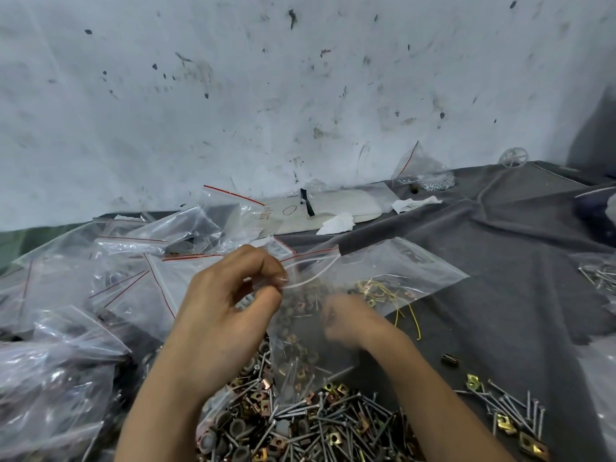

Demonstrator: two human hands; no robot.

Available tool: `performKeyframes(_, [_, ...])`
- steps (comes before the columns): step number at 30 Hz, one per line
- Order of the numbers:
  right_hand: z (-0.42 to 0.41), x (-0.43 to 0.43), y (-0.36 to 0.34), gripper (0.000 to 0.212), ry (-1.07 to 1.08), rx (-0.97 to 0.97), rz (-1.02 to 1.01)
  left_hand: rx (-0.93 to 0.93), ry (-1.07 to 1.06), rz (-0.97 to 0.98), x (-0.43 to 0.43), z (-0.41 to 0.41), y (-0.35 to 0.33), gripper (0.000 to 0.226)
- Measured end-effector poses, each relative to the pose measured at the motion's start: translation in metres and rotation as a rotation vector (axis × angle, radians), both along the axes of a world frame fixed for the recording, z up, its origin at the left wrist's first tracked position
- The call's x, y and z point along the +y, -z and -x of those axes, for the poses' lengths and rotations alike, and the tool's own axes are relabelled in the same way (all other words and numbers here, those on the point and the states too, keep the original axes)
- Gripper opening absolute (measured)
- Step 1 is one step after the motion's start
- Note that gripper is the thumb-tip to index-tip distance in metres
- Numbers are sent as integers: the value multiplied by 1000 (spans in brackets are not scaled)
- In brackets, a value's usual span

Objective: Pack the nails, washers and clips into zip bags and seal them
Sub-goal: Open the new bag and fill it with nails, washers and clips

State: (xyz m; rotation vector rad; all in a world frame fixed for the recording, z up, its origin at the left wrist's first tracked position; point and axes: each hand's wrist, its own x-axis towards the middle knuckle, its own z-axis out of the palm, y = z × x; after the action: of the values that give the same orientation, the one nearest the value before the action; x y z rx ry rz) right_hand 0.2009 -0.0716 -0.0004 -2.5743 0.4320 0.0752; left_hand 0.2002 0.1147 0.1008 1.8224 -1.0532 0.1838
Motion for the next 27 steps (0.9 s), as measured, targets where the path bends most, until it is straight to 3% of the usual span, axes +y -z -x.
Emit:
performKeyframes(2, [10,-10,-17,7,25,-138,-135,4,2,4,1,0,0,25])
performKeyframes(8, [56,-20,-96,27,95,-863,-698,-10,13,-15,-1,1,-1,24])
performKeyframes(10, [71,-12,-113,27,-16,-989,-720,-17,10,-27,-2,1,0,25])
performKeyframes(12, [79,-2,-122,25,-86,-966,-535,-22,16,-35,-3,2,0,23])
performKeyframes(14, [79,5,-123,24,-113,-848,-314,-32,26,-50,-5,3,1,21])
performKeyframes(17, [75,9,-119,21,-166,-637,-151,-46,17,-68,-9,6,2,24])
performKeyframes(20, [73,5,-117,15,-196,-594,-218,-47,-11,-61,-10,6,3,27])
performKeyframes(24, [63,-15,-104,22,-14,-771,-456,-20,-96,16,-8,1,4,29])
performKeyframes(25, [56,-22,-95,24,51,-748,-440,-2,-112,42,-7,0,4,28])
performKeyframes(27, [42,-29,-71,25,126,-520,-355,22,-140,82,-6,-2,4,27])
